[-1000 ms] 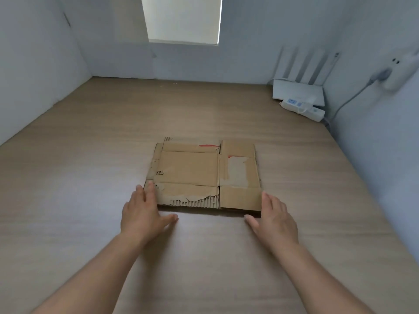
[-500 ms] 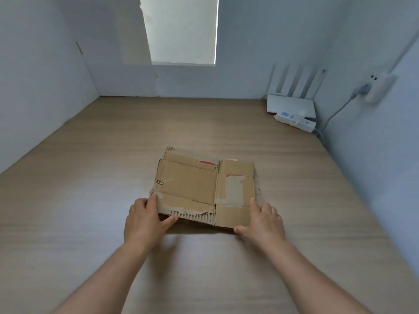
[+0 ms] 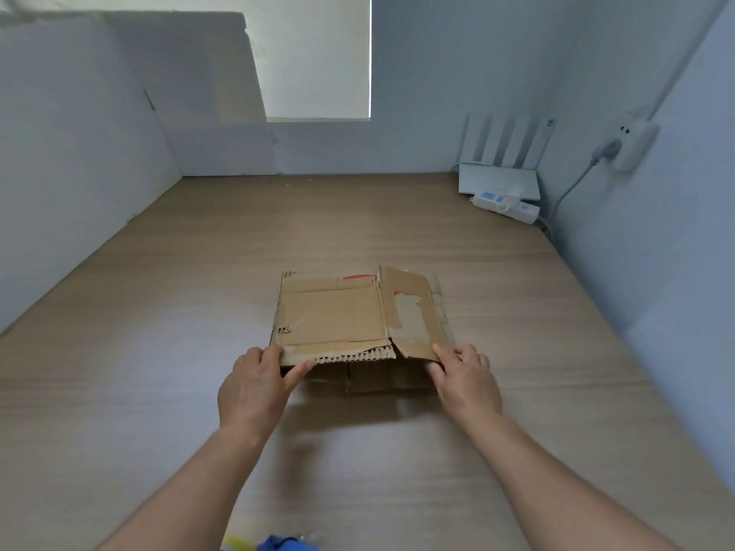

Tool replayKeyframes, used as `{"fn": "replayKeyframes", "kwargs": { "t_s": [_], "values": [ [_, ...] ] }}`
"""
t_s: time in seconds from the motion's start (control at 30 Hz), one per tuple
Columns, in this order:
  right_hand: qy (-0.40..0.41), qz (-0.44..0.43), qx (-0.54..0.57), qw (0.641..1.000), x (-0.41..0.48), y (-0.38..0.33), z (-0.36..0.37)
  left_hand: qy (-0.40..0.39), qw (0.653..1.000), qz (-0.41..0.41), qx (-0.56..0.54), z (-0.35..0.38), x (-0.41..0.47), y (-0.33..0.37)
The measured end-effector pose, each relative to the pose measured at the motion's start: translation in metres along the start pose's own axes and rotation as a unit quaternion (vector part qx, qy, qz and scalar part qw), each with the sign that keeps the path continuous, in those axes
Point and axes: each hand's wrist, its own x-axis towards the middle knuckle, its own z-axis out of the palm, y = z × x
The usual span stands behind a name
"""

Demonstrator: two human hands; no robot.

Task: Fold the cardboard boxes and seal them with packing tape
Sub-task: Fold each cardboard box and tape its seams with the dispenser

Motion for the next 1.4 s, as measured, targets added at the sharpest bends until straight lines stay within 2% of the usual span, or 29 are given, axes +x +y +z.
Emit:
{"fn": "replayKeyframes", "kwargs": {
  "t_s": [0.1, 0.2, 0.33, 0.4, 0.47, 0.53, 0.8, 0.9, 1.1, 1.2, 1.4],
  "values": [
    [0.097, -0.019, 0.144, 0.985, 0.001, -0.007, -0.018, 0.007, 1.000, 0.016, 0.006, -0.007, -0.001, 0.007],
    [0.179, -0.076, 0.185, 0.963, 0.000, -0.023, -0.046, 0.030, 0.999, 0.026, -0.018, -0.024, 0.001, 0.022],
    [0.240, -0.111, 0.233, 0.936, -0.015, -0.045, -0.084, 0.118, 0.985, 0.076, -0.095, -0.054, -0.005, 0.045],
    [0.209, -0.068, 0.220, 0.950, -0.031, -0.048, -0.098, 0.117, 0.979, 0.099, -0.131, -0.069, -0.018, 0.053],
    [0.125, 0.011, 0.175, 0.977, -0.052, -0.049, -0.106, 0.099, 0.973, 0.100, -0.182, -0.085, -0.033, 0.057],
    [0.061, 0.028, 0.122, 0.990, -0.075, -0.048, -0.107, 0.073, 0.970, 0.098, -0.210, -0.098, -0.047, 0.059],
    [0.186, 0.056, 0.154, 0.969, -0.144, -0.046, -0.152, -0.056, 0.967, 0.120, -0.217, -0.126, -0.099, 0.051],
    [0.163, 0.085, 0.156, 0.970, -0.166, -0.031, -0.166, -0.137, 0.954, 0.157, -0.215, -0.131, -0.110, 0.049],
    [0.118, 0.066, 0.085, 0.987, -0.193, 0.002, -0.183, -0.292, 0.908, 0.198, -0.224, -0.142, -0.133, 0.047],
    [0.098, 0.044, 0.040, 0.993, -0.202, 0.012, -0.189, -0.286, 0.910, 0.176, -0.243, -0.149, -0.136, 0.058],
    [0.076, 0.069, 0.010, 0.995, -0.211, 0.026, -0.167, -0.135, 0.927, 0.065, -0.344, -0.131, -0.157, 0.091]
  ]
}}
